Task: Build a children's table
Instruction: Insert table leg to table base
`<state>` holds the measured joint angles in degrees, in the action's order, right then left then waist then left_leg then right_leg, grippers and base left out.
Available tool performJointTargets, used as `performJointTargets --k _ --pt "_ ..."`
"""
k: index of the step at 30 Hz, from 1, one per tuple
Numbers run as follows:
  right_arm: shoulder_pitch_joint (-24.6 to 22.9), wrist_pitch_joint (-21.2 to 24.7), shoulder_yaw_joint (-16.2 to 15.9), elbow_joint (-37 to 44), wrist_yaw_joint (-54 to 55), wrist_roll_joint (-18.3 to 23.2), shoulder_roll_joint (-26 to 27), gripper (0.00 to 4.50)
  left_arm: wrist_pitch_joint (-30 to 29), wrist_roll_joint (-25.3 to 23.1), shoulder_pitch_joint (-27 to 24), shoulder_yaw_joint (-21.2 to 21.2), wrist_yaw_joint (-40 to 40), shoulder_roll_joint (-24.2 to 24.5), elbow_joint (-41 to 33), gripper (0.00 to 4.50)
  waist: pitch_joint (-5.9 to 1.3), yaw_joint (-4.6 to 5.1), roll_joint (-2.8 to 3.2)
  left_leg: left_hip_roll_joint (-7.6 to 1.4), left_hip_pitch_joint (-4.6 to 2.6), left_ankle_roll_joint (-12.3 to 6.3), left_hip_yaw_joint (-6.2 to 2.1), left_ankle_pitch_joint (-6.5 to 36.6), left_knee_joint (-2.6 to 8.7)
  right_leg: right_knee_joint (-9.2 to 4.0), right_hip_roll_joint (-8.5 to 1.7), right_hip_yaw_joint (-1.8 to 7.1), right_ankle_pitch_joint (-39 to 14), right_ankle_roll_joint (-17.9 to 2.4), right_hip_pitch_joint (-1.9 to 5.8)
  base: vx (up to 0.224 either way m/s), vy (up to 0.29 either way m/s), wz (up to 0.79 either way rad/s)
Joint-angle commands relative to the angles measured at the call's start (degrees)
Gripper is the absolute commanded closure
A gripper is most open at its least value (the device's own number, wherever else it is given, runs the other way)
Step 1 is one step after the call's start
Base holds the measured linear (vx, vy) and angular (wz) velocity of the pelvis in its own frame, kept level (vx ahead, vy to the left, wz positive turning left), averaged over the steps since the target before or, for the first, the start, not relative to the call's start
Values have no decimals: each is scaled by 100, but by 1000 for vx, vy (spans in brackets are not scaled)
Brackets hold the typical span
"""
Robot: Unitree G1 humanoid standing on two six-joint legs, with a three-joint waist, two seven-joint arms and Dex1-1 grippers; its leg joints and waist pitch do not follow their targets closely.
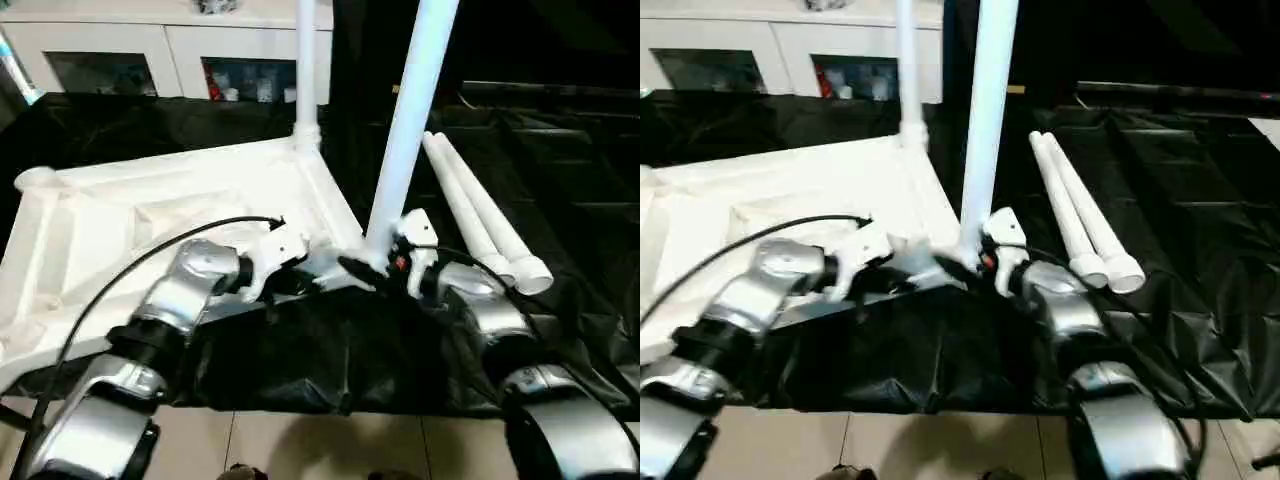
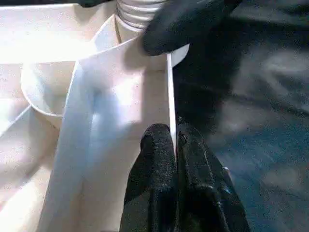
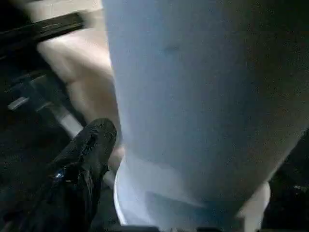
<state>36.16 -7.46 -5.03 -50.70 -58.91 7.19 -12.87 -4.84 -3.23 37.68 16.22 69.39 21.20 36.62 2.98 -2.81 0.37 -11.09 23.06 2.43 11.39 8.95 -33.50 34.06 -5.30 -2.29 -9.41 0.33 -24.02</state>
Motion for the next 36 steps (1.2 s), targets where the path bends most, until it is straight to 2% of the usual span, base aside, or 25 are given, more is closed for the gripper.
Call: performJointTargets --k 1,3,4,6,14,18,21,22,23,24,25,27,28,31,32,33,34,35,36 --pt "-10 108 -142 226 -323 93 9 67 279 347 94 5 286 -131 -194 450 -410 -6 9 -224 -178 -415 -37 1433 379 -297 -208 138 -672 -1619 282 0 0 0" --pt "-138 190 -241 446 -671 111 -97 67 360 373 86 18 483 -93 -148 450 -399 -29 5 -228 -188 -360 -35 1529 385 -315 -221 141 -871 -1623 268 0 0 0" --pt "-170 214 -269 498 -760 113 -121 91 385 376 83 26 532 -83 -134 450 -398 -42 6 -227 -193 -338 -37 1571 390 -324 -221 142 -946 -1602 268 0 0 0" --pt "-273 303 -343 678 -1006 120 -185 100 465 387 72 42 664 -59 -79 450 -396 -67 -1 -227 -203 -271 -39 1666 395 -336 -227 151 -1137 -1544 257 0 0 0" --pt "-548 789 -578 1270 -1561 232 -323 159 627 348 62 145 1113 56 125 450 -400 -85 -30 -227 -190 -252 -47 1584 402 -327 -234 148 -1133 -1500 259 0 0 0" --pt "-652 942 -643 1430 -1620 255 -325 168 619 302 79 122 1117 55 201 450 -392 -96 -25 -232 -203 -213 -48 1655 407 -341 -244 153 -1304 -1467 248 0 0 0" --pt "-680 971 -577 1426 -1441 240 -239 170 520 242 116 106 996 19 263 450 -392 -103 -30 -231 -202 -185 -50 1648 409 -342 -247 157 -1333 -1438 244 0 0 0" --pt "-672 984 -512 1395 -1304 257 -177 170 477 202 136 99 890 -6 292 450 -395 -99 -30 -229 -201 -178 -50 1644 408 -338 -247 156 -1331 -1438 245 0 0 0" --pt "-600 1064 -326 1246 -765 252 2 170 357 75 217 44 421 -127 414 450 -387 -94 -43 -228 -203 -164 -47 1663 409 -342 -247 160 -1382 -1428 235 0 0 0" --pt "-538 931 -198 1097 -329 214 139 170 254 19 278 -18 57 -239 486 450 -381 -67 -43 -222 -214 -97 -51 1724 414 -355 -257 172 -1503 -1409 206 0 0 0" --pt "-473 926 -71 980 55 232 275 170 156 -33 345 -81 -325 -351 557 450 -377 -53 -37 -205 -233 0 -68 1831 411 -383 -280 172 -1747 -1362 201 0 0 0" --pt "-294 887 122 638 961 156 522 170 -48 -95 443 -169 -919 -573 607 450 -376 -19 -58 -195 -215 62 -88 1891 418 -417 -291 166 -2061 -1229 218 0 0 0" --pt "-224 865 173 498 1315 112 627 171 -132 -140 486 -211 -1231 -689 619 450 -372 0 -48 -203 -217 88 -95 1905 426 -419 -294 169 -2097 -1217 203 0 0 0" --pt "-12 765 185 29 2449 -147 962 171 -472 -180 546 -316 -1939 -1095 497 450 -373 75 -32 -175 -202 99 -97 1907 420 -440 -267 157 -2051 -1169 199 0 0 0" --pt "8 760 191 -10 2562 -163 1007 171 -501 -183 549 -323 -1999 -1136 480 450 -379 92 -41 -172 -197 93 -94 1894 417 -441 -262 156 -2028 -1163 205 0 0 0" --pt "150 791 194 -251 3250 -294 1192 171 -572 -210 530 -310 -2154 -1285 393 450 -388 97 -62 -172 -188 50 -90 1823 408 -438 -264 158 -1946 -1158 212 0 0 0" --pt "204 822 188 -336 3432 -329 1240 171 -580 -215 523 -304 -2182 -1321 374 450 -390 100 -44 -169 -194 31 -90 1798 407 -438 -261 161 -1916 -1170 199 0 0 0" --pt "233 830 160 -382 3561 -399 1272 171 -573 -214 511 -296 -2201 -1350 358 450 -400 114 -49 -157 -171 -17 -88 1734 403 -429 -248 149 -1809 -1176 230 0 0 0" --pt "244 787 145 -413 3624 -444 1310 171 -576 -199 490 -285 -2182 -1375 336 450 -401 103 -42 -162 -177 -55 -81 1706 395 -429 -245 152 -1728 -1167 222 0 0 0"
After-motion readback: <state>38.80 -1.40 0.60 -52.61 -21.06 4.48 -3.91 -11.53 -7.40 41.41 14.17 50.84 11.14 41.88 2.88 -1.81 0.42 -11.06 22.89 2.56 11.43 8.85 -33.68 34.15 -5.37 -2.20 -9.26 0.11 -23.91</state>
